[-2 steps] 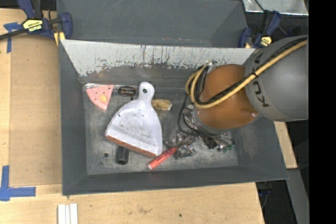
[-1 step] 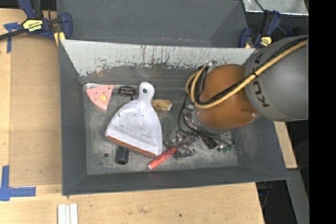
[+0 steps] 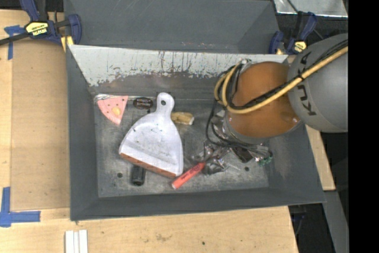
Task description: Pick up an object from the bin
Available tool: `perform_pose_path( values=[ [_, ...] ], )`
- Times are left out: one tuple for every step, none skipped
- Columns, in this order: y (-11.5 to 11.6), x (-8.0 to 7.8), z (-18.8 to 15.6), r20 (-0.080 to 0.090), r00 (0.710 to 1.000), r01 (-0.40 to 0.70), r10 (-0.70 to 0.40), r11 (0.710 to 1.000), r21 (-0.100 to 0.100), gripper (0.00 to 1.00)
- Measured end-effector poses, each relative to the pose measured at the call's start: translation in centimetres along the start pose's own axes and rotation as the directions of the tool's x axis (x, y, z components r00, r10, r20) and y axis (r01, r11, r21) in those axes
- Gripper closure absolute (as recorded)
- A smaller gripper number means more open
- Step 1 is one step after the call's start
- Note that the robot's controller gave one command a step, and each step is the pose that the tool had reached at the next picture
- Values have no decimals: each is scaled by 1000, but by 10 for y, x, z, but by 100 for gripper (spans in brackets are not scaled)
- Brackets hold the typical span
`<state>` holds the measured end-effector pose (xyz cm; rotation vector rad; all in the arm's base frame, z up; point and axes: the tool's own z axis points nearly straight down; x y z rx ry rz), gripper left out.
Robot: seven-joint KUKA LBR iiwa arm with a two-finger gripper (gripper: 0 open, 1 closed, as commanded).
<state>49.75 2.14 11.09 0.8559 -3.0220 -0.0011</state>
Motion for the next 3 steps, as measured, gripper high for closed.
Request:
perform_pose_path(
  values=[
    [6, -11, -20, 5, 999, -46, 46, 999, 2, 100],
    [-4, 3, -64, -4, 999, -40, 40, 999, -3, 100],
    [1, -22, -97, 9, 999, -41, 41, 999, 4, 100]
  ],
)
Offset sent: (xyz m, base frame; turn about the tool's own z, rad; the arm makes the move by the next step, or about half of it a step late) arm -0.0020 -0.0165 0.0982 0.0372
